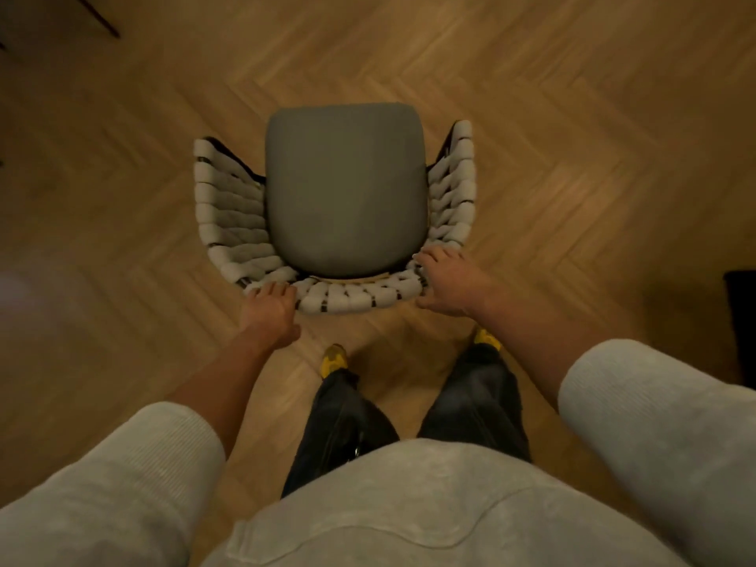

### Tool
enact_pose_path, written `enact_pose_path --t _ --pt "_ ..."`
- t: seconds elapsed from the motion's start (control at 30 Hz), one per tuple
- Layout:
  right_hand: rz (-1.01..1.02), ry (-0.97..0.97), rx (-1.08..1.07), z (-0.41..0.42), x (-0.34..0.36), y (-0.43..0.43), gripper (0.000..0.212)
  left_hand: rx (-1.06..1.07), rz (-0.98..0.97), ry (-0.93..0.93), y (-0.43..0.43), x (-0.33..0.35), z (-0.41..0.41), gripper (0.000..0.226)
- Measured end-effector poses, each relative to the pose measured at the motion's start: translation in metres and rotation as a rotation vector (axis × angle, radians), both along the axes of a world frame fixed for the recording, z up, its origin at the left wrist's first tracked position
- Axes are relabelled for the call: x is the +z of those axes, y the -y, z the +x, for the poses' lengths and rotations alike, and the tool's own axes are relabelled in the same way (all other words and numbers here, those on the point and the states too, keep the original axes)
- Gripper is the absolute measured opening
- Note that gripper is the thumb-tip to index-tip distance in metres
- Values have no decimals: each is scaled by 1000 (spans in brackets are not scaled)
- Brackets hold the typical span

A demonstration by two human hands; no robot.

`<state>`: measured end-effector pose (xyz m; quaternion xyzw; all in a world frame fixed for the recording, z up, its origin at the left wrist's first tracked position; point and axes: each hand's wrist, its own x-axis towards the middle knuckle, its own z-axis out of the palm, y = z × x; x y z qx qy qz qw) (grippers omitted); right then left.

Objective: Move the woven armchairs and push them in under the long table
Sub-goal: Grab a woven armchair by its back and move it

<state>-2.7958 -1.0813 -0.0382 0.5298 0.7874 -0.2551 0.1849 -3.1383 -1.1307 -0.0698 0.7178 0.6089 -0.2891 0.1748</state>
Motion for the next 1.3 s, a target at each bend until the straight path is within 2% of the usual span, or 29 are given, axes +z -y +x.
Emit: enact_pose_path --t 0.2,0.3,0.4,0.53,0.8,1.03,1.3 --pt "33 169 18 -57 -40 8 106 -194 42 14 -25 -35 -53 64" --pt "28 311 -42 -67 -55 12 97 -210 32 -9 -29 -46 -48 58" --pt "66 411 -52 -70 -62 23 76 -209 46 -9 -31 -48 -40 45" --pt "86 414 -75 -68 -59 28 61 -249 41 -44 -43 -40 -38 34" --pt "40 426 -192 -56 -57 56 61 -372 38 -65 -57 -45 -22 28" --pt "-12 425 -347 -11 -57 76 60 -513 70 -23 -82 -50 32 36" --pt "-53 406 -542 65 -58 99 64 -698 46 42 -117 -42 128 56"
